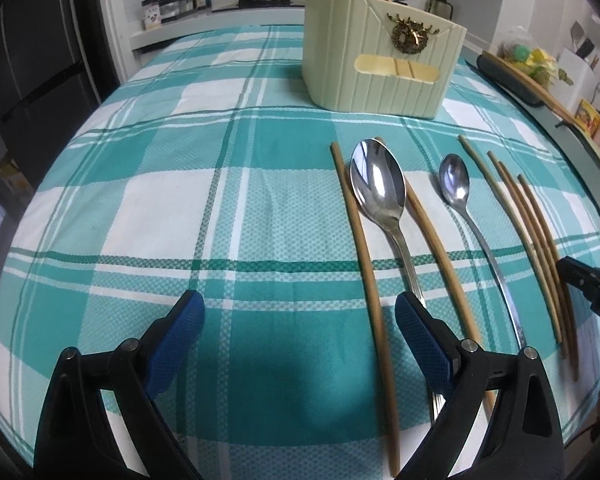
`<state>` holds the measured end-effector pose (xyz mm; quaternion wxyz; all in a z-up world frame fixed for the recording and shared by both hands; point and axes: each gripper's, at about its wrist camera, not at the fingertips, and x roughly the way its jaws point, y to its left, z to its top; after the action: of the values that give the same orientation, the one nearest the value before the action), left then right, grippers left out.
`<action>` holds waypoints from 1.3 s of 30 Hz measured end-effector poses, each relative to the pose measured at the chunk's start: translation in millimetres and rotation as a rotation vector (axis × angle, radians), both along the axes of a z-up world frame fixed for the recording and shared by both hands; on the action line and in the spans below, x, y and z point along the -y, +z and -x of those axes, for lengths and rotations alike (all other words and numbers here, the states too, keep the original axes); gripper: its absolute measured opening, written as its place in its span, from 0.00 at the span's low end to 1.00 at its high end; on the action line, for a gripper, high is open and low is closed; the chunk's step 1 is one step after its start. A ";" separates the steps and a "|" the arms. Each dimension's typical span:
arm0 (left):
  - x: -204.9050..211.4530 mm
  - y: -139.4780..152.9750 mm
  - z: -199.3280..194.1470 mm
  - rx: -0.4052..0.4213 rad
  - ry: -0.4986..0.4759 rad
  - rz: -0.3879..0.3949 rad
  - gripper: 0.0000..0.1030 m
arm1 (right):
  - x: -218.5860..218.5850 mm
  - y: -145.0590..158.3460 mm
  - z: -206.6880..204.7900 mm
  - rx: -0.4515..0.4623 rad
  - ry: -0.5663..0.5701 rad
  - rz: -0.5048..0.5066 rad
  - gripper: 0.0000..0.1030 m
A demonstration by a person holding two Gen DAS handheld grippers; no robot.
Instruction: Organize utensils
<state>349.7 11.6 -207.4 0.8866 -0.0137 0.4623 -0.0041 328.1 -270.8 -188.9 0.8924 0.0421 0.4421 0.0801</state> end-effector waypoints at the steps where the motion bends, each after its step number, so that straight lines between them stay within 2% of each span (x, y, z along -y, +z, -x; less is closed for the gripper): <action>1: 0.8 -2.1 -2.0 -0.009 0.002 -0.004 0.94 | -1.9 0.2 -0.6 0.000 0.005 0.017 0.14; 5: 5.7 -7.3 -6.4 -0.014 0.004 -0.043 0.93 | -9.5 1.0 -1.4 0.005 0.027 0.084 0.14; 7: 6.4 -5.6 -5.7 -0.008 -0.003 -0.041 0.86 | -11.9 1.4 -1.3 0.008 0.037 0.117 0.10; 9: 7.8 -3.0 -4.7 0.003 -0.017 -0.042 0.67 | -10.7 1.4 -1.0 0.010 0.030 0.137 0.09; 10: 9.0 -1.6 -4.5 0.004 -0.028 -0.036 0.61 | -9.3 1.5 -0.5 0.010 0.020 0.143 0.08; 14: 13.0 1.3 -3.0 0.014 -0.034 -0.055 0.06 | -4.3 1.3 1.1 0.014 -0.005 0.165 0.07; 22: -14.3 1.8 13.1 0.000 0.069 -0.047 0.04 | 13.5 0.7 11.9 0.009 -0.103 0.167 0.06; 26: -29.2 1.5 26.9 -0.008 0.075 -0.036 0.07 | 24.8 -0.1 25.5 -0.002 -0.131 0.161 0.06; 28: -33.6 2.1 32.1 -0.010 0.059 -0.012 0.13 | 27.4 0.0 31.1 -0.004 -0.129 0.164 0.07; 30: -36.8 3.1 36.0 -0.013 0.049 0.009 0.43 | 30.4 0.2 34.6 -0.011 -0.121 0.139 0.08; 31: -38.1 3.7 37.6 -0.014 0.044 0.022 0.49 | 32.5 0.8 35.6 -0.014 -0.117 0.124 0.13; 32: -39.0 4.8 39.3 -0.012 0.039 0.036 0.54 | 34.2 1.4 36.2 -0.017 -0.116 0.113 0.22; 34: -41.4 6.6 42.8 -0.015 0.026 0.063 0.54 | 38.1 3.5 38.0 -0.022 -0.122 0.086 0.34; 39: -48.5 9.9 48.0 -0.022 0.022 0.095 0.60 | 39.1 10.9 44.5 -0.012 -0.105 0.074 0.34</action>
<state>301.7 60.0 -197.5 0.8798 -0.0610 0.4711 -0.0160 283.6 -309.9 -178.0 0.8937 0.0329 0.4472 0.0166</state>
